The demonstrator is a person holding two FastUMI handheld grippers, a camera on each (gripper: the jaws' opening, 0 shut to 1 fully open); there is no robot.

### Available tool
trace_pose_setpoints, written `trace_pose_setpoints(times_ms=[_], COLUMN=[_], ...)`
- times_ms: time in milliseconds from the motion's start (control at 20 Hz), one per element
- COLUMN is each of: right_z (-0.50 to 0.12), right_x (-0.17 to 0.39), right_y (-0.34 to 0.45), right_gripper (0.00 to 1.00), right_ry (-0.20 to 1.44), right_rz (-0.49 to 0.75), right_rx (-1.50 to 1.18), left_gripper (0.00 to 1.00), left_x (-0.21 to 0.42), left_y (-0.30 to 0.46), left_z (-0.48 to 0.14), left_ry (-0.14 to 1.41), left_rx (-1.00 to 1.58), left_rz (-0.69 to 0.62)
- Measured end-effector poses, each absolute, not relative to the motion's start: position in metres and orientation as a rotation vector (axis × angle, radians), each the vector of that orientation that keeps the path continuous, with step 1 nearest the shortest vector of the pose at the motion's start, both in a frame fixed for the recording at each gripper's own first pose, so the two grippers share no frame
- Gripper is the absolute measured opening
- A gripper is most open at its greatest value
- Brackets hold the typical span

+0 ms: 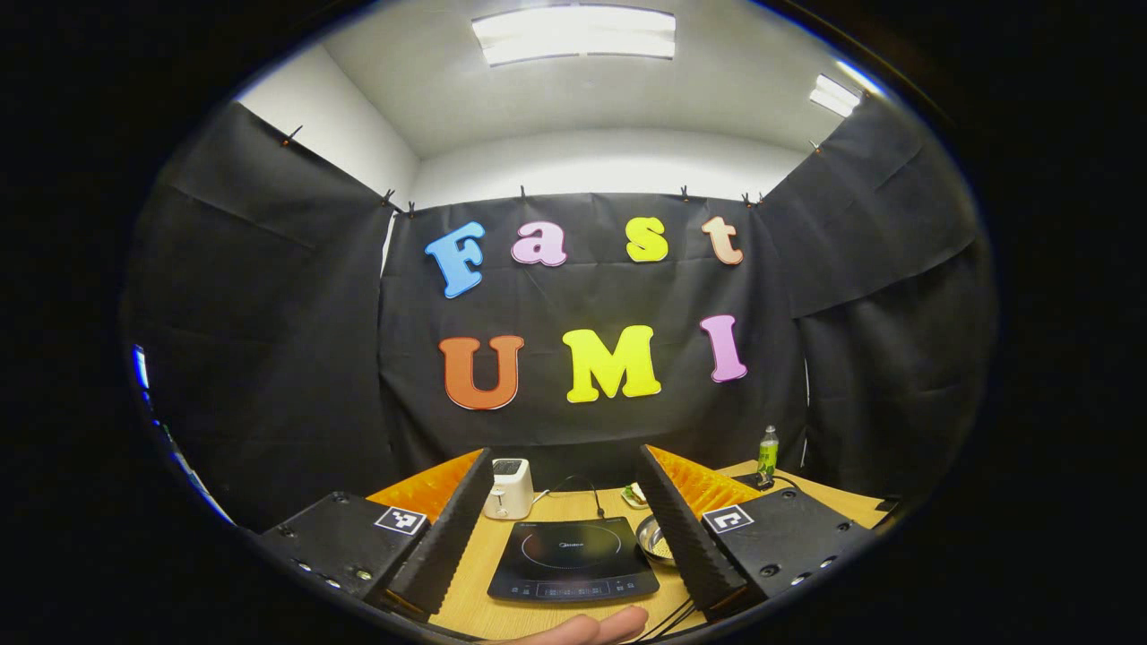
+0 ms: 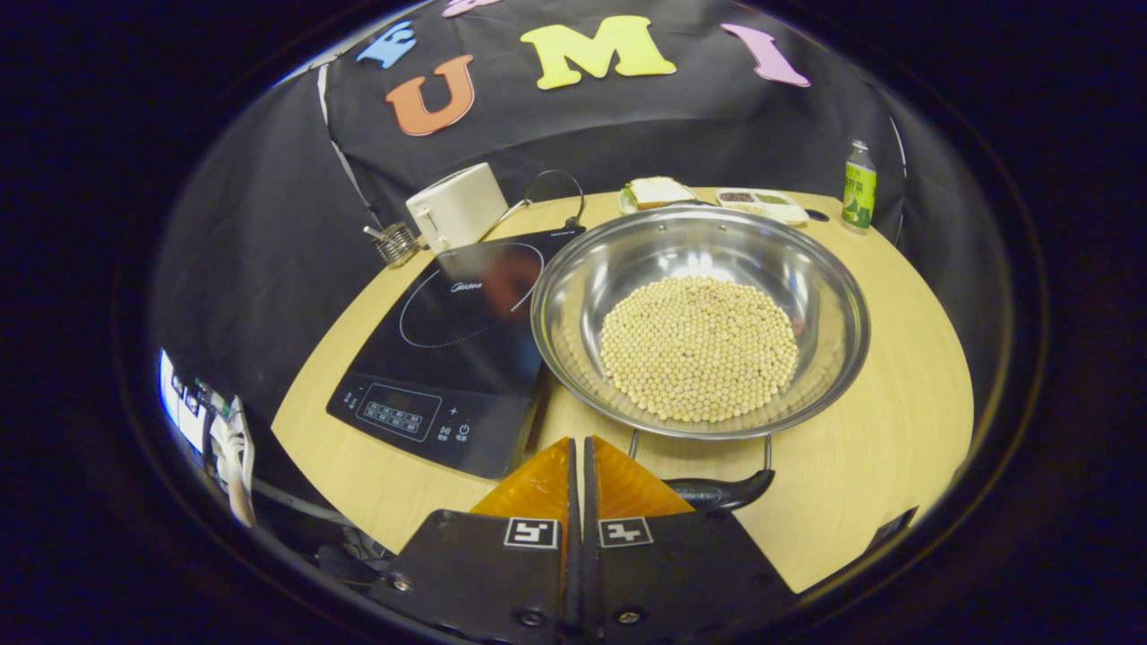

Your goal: First push the handle of the pot to place it horizontally, then grasp the pot with both hands and set it on the induction cooktop.

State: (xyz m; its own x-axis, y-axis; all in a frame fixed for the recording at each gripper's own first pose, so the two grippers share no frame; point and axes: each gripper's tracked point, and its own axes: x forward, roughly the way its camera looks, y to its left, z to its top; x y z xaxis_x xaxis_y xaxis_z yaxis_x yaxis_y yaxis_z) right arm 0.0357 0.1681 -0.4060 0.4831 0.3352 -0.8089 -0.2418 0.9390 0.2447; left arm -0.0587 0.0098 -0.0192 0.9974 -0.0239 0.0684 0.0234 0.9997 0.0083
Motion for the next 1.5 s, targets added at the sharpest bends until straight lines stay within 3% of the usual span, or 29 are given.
trace_pose_setpoints(times_ms=[350, 750, 1500], right_z=[-0.406, -0.403, -0.404], right_x=[0.035, 0.042, 0.068], right_y=[0.150, 0.124, 0.047], right_gripper=[0.01, 0.04, 0.00], right_ry=[1.016, 1.042, 0.904], right_rz=[0.396, 0.456, 0.369], right_rx=[0.114, 0.148, -0.013], left_gripper=[0.96, 0.96, 0.96], left_x=[-0.060, -0.017, 0.064], left_y=[0.000, -0.003, -0.037], left_z=[-0.013, -0.002, -0.025], left_ry=[-0.083, -0.075, -0.010], left_rx=[0.005, -0.039, -0.074], left_rz=[-0.032, -0.025, -0.120])
